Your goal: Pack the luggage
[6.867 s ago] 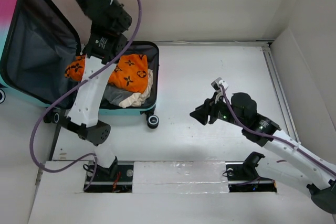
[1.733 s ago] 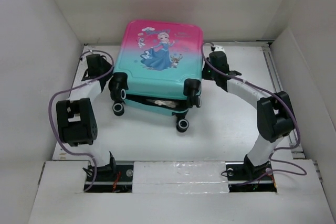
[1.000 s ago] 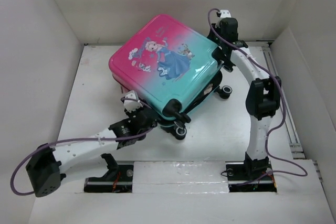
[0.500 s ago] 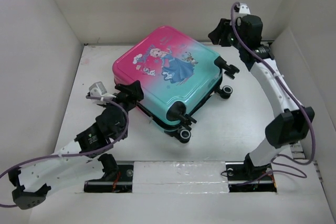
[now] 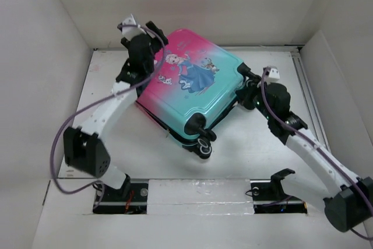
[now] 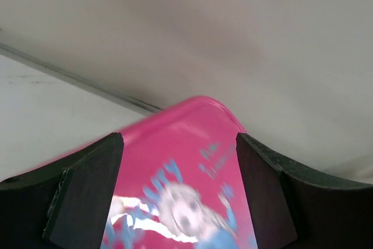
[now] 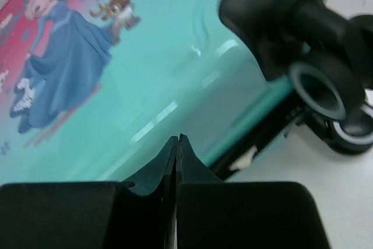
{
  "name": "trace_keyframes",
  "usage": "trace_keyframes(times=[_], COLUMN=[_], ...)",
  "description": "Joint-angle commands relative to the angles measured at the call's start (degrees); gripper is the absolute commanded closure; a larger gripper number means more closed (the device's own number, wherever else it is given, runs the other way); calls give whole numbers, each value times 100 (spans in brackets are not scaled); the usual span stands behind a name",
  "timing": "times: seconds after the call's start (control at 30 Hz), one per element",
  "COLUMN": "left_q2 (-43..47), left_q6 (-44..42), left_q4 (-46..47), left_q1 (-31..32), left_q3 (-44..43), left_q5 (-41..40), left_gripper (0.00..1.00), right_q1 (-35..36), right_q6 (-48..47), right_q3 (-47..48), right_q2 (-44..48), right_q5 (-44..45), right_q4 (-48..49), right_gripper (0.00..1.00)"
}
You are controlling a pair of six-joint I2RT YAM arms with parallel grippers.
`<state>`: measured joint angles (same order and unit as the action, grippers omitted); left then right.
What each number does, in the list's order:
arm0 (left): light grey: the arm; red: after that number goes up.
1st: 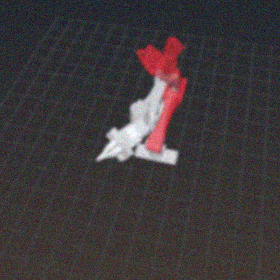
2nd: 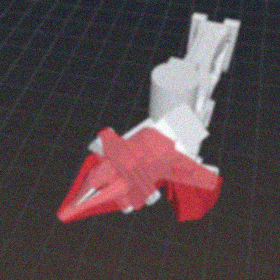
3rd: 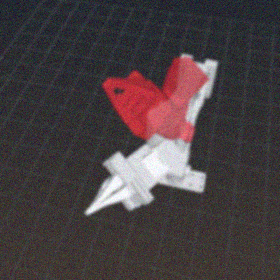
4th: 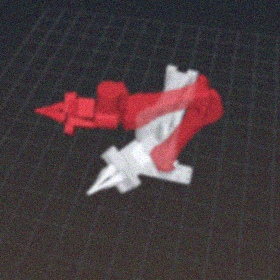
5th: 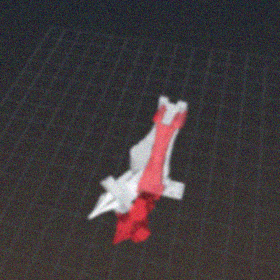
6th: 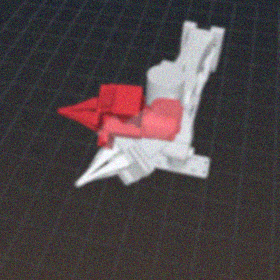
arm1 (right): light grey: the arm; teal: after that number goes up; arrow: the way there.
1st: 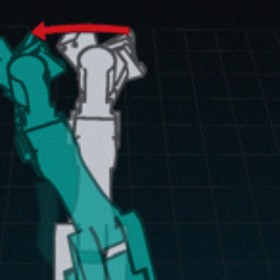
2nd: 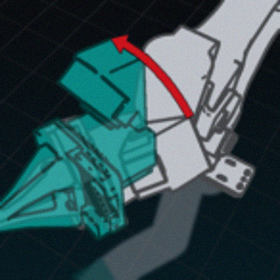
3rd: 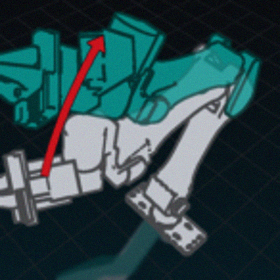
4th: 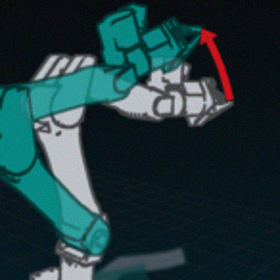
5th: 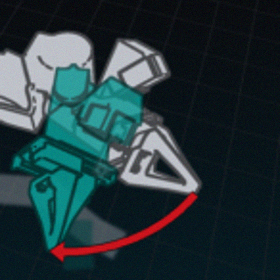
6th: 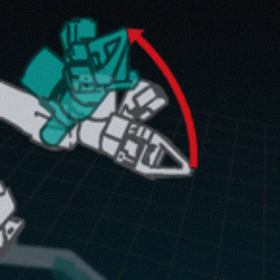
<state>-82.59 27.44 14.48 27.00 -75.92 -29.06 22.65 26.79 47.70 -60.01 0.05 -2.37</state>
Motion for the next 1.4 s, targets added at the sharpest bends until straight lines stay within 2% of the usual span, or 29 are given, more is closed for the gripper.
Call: trace_keyframes(times=[0.0,0.03,0.07,0.13,0.17,0.3,0.47,0.57,0.6,0.7,0.73,0.8,0.83,0.93,0.97,1.0,1.03,1.1,1.13,1.23,1.27,1.37], left_q2=[-870,-1230,-1912,-2444,-2760,-3096,-3483,-3274,-3133,-2404,-2211,-1579,-1350,-357,-94,475,776,1652,1954,3103,3369,4371], left_q6=[216,218,218,358,411,552,394,673,788,1078,1175,1403,1691,1861,1931,1932,1862,1861,1861,1940,1940,1940], left_q4=[-742,-1058,-1296,-1843,-1844,-1738,-1922,-1478,-1266,-450,-229,393,606,1179,1180,1180,1067,655,365,-93,-469,-955], left_q1=[-993,-1222,-1615,-1952,-2240,-2752,-2753,-2753,-2675,-2402,-2315,-2112,-2112,-1962,-1875,-1709,-1594,-1139,-918,-382,-380,-380], left_q3=[-1105,-1944,-2310,-2986,-2990,-2849,-2779,-2096,-1432,-392,377,1189,2064,3247,3859,4126,4512,4735,4831,5105,5105,4973], left_q5=[1410,1908,2156,2570,2876,3336,3827,3996,3996,3865,3742,3628,3531,3241,2996,2881,2558,2135,1941,1229,1027,753], left_gripper=[26,26,28,29,29,31,31,32,32,32,32,32,32,34,34,35,35,36,36,36,36,36], right_q1=[116,169,169,169,169,169,169,169,169,231,283,283,336,502,590,643,644,723,723,653,600,223], right_q6=[353,354,406,406,406,406,354,354,354,240,239,187,187,-137,-234,-331,-497,-560,-560,-560,-621,-622], right_q3=[-646,-814,-1085,-1158,-1210,-1063,-509,9,176,870,1064,1652,1881,3188,3628,4589,5095,6384,6696,7514,7613,7859], right_q2=[873,1025,1113,1001,895,184,-799,-1492,-1705,-2573,-2795,-3399,-3612,-4506,-4737,-4974,-5412,-5740,-5846,-5908,-5726,-5505], right_q5=[688,741,742,821,821,759,663,469,400,338,198,-39,-189,-742,-1005,-1129,-1200,-1384,-1385,-1526,-1578,-2218], right_q4=[140,140,140,193,141,324,571,896,896,896,896,896,957,696,190,-111,-723,-1176,-1291,-1547,-1547,-1599], right_gripper=[100,100,100,100,100,100,100,100,100,100,100,100,100,100,100,100,100,100,100,77,64,49])
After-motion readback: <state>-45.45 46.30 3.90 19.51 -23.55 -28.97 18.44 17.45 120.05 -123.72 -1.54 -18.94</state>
